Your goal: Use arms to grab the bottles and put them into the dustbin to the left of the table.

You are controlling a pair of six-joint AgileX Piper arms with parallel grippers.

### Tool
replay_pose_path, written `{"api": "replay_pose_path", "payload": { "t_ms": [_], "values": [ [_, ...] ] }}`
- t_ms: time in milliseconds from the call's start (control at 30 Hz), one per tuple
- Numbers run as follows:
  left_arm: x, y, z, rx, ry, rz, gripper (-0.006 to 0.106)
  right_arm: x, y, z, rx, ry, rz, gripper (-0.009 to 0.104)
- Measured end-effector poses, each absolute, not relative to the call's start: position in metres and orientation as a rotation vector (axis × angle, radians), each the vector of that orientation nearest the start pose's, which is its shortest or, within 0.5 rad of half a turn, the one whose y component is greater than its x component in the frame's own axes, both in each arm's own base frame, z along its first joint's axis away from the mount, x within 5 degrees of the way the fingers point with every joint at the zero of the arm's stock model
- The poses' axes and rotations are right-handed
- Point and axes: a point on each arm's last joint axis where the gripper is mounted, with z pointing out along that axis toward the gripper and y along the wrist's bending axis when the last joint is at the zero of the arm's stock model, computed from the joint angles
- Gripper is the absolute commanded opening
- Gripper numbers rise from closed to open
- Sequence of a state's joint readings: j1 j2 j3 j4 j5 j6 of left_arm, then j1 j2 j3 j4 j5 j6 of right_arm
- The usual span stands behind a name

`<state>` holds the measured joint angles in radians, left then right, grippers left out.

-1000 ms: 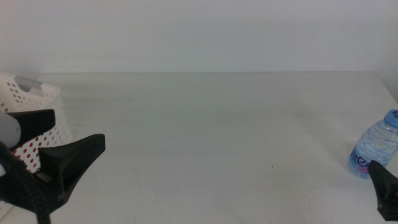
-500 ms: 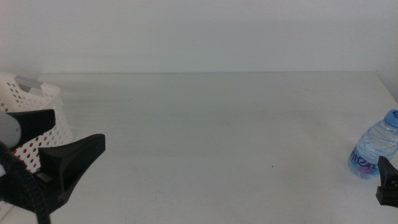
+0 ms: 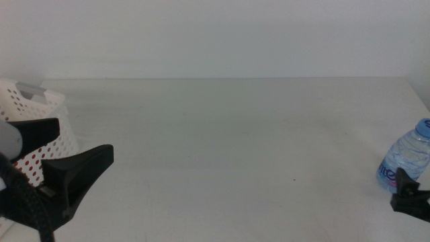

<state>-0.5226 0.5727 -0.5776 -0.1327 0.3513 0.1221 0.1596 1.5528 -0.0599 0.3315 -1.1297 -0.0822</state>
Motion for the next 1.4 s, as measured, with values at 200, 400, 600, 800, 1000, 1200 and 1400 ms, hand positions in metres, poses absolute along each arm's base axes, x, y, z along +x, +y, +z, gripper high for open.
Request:
{"api": "replay_pose_path", "payload": {
  "t_ms": [200, 400, 600, 800, 1000, 1200, 1400],
  "values": [
    [0.101, -0.063, 0.33, 0.506, 1.776, -0.41, 0.09, 0.197, 0.007, 0.138, 0.109, 1.83, -0.088, 0.082],
    [0.101, -0.063, 0.33, 0.506, 1.776, -0.41, 0.09, 0.209, 0.007, 0.137, 0.139, 1.82, -0.098, 0.085],
    [0.101, -0.063, 0.33, 0.506, 1.776, -0.41, 0.09, 0.225, 0.007, 0.128, 0.168, 1.841, -0.121, 0.083],
    [0.101, -0.063, 0.33, 0.506, 1.776, -0.41, 0.09, 0.234, 0.004, 0.118, 0.191, 1.869, -0.147, 0.059],
    [0.101, -0.063, 0.33, 0.506, 1.776, -0.41, 0.09, 0.234, 0.004, 0.117, 0.187, 1.871, -0.147, 0.015],
    [0.101, -0.063, 0.33, 0.506, 1.776, -0.41, 0.09, 0.235, 0.009, 0.117, 0.13, 1.871, -0.098, 0.0],
    [0.101, -0.063, 0.33, 0.506, 1.776, -0.41, 0.09, 0.243, 0.029, 0.121, -0.052, 1.867, 0.074, 0.0]
  ]
}}
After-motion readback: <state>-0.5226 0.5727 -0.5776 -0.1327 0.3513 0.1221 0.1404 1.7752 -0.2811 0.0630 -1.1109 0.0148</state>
